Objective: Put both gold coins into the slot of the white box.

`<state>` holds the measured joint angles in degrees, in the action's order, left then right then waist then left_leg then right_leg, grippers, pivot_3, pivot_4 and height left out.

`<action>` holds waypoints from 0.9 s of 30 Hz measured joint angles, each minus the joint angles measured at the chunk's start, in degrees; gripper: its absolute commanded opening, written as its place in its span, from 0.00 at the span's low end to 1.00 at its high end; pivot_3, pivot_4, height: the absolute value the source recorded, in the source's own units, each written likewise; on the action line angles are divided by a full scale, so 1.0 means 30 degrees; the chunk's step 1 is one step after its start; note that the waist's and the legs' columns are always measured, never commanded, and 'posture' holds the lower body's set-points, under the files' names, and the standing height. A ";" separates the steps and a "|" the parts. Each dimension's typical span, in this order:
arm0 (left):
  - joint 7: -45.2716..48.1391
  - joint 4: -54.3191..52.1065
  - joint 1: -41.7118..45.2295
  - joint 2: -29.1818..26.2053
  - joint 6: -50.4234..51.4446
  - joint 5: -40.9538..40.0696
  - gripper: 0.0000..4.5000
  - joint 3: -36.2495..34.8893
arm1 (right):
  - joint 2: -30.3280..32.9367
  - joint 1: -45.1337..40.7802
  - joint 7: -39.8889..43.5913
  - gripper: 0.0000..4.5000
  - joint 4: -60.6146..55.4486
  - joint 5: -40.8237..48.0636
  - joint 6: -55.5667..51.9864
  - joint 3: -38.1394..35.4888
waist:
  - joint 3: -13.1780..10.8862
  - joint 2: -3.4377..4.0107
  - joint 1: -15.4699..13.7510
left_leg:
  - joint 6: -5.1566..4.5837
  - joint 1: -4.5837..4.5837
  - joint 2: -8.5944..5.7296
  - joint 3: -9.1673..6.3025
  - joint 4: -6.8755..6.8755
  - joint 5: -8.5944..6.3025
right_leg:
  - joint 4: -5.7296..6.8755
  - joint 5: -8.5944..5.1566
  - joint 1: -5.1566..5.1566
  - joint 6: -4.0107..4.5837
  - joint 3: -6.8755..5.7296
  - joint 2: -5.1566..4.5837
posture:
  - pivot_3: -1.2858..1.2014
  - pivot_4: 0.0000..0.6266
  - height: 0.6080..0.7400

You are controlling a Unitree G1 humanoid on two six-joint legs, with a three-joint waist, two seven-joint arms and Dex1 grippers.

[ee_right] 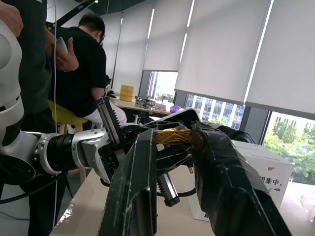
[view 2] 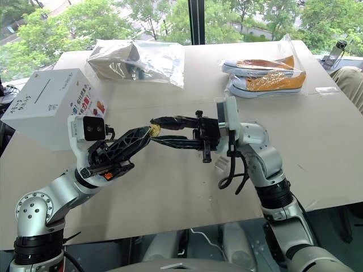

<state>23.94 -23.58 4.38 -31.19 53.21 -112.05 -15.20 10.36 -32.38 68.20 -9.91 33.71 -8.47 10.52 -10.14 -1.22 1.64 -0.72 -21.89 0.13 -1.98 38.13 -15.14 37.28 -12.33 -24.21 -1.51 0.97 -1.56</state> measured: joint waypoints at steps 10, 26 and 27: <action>0.0039 0.0000 0.0204 0.0133 -0.0001 -0.0001 0.09 0.0217 | -0.0112 -0.0002 -0.0213 0.12 -0.0003 -0.0007 -0.0019 0.0100 | -0.0003 0.0003 -0.0005 | 0.0000 -0.0011 0.0000 -0.0002 -0.0021 0.0000 | -0.0044 0.0002 0.0000 0.0000 -0.0004 -0.0004 | 0.52 0.24 1.00; 0.0002 0.0024 0.0450 0.0419 -0.0166 -0.0168 0.04 0.0545 | -0.0114 -0.0157 -0.0381 0.12 -0.0003 -0.0006 -0.0069 0.0085 | -0.0004 0.0005 -0.0010 | -0.0001 -0.0013 0.0000 0.0000 -0.0097 -0.0001 | -0.0124 0.0004 0.0000 0.0000 -0.0004 -0.0015 | 0.52 0.24 1.00; -0.0006 0.0025 0.0451 0.0421 -0.0168 -0.0167 0.04 0.0547 | -0.0103 -0.0157 -0.0383 0.12 -0.0004 -0.0006 -0.0072 0.0086 | -0.0004 0.0005 -0.0008 | -0.0001 -0.0013 0.0001 0.0000 -0.0104 0.0000 | -0.0129 0.0004 -0.0001 0.0000 -0.0004 -0.0015 | 0.52 0.24 1.00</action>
<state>23.92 -23.50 5.73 -29.92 52.71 -112.55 -13.56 10.05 -32.85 67.05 -9.92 33.69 -8.69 10.77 -10.16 -1.20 1.61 -0.72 -21.92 0.13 -1.98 37.82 -15.14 36.90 -12.32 -24.21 -1.51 0.96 -1.61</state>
